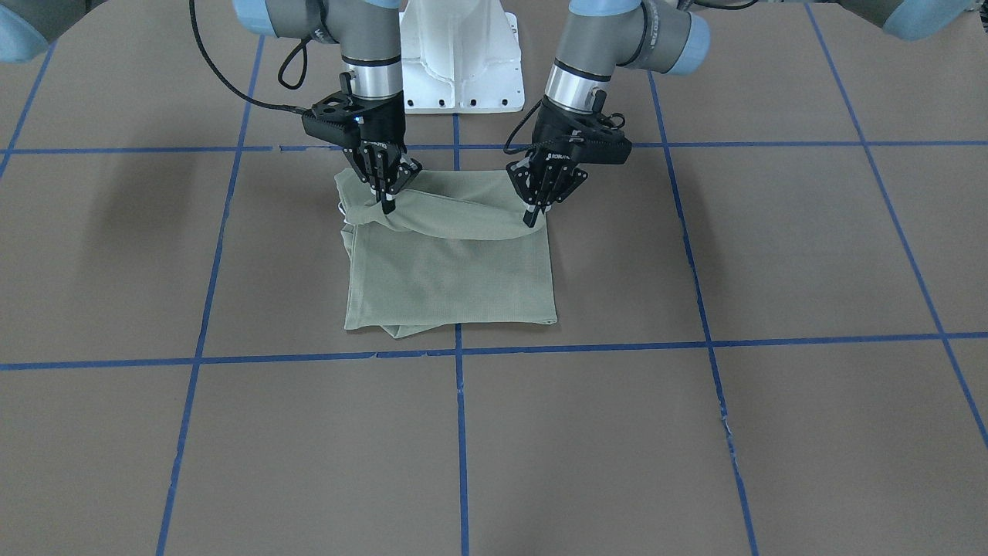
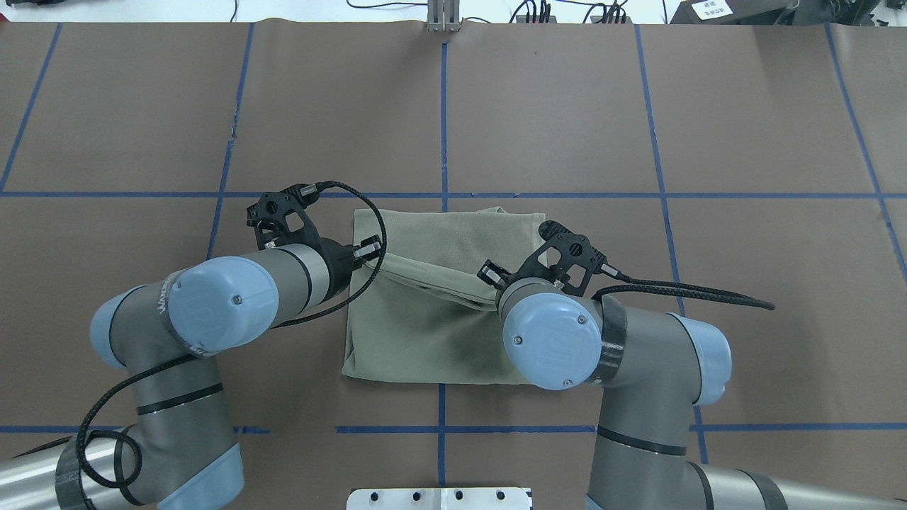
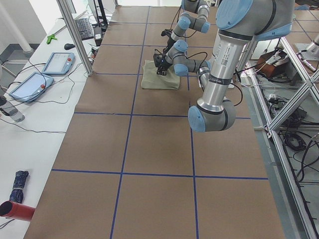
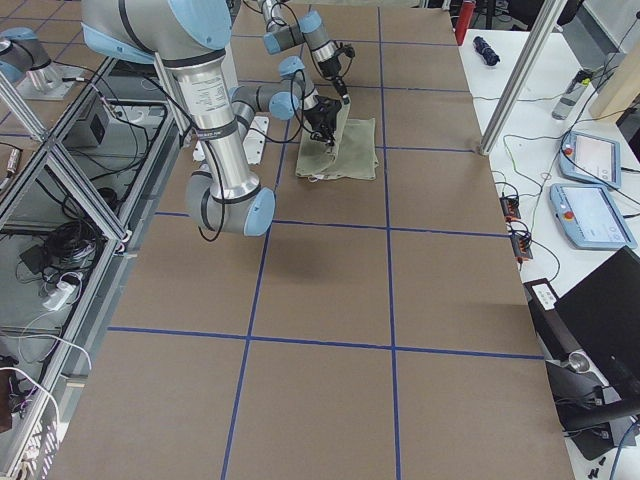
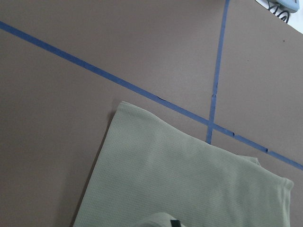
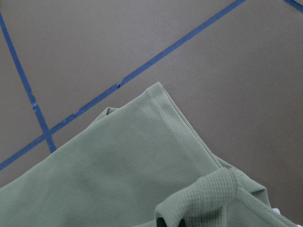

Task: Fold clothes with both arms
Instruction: 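Fold the held edge over toward the far edge with both grippers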

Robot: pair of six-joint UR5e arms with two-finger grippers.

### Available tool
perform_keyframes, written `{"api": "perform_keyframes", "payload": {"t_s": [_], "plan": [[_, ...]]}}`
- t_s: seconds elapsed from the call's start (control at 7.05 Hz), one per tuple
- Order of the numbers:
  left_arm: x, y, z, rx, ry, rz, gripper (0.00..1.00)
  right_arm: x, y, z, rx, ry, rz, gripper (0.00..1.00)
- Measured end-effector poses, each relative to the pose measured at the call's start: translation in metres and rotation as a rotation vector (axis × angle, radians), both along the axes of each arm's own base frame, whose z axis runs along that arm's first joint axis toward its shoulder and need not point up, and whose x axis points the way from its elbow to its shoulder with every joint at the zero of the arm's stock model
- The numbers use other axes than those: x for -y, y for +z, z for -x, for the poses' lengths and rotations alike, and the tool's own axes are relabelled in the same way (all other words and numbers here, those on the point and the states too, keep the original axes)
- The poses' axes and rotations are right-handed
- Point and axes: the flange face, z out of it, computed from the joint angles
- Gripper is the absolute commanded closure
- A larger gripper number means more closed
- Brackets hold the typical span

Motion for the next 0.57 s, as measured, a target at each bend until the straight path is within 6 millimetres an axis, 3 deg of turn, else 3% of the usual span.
{"api": "perform_keyframes", "payload": {"t_s": [0.28, 0.57], "plan": [[0.019, 0.019, -0.013, 0.024, -0.011, -0.005, 1.0, 0.028, -0.005, 0.012, -0.019, 0.008, 0.01, 1.0], [0.024, 0.021, -0.02, 0.03, -0.012, -0.004, 1.0, 0.056, -0.012, 0.031, -0.032, 0.016, 0.023, 1.0]]}}
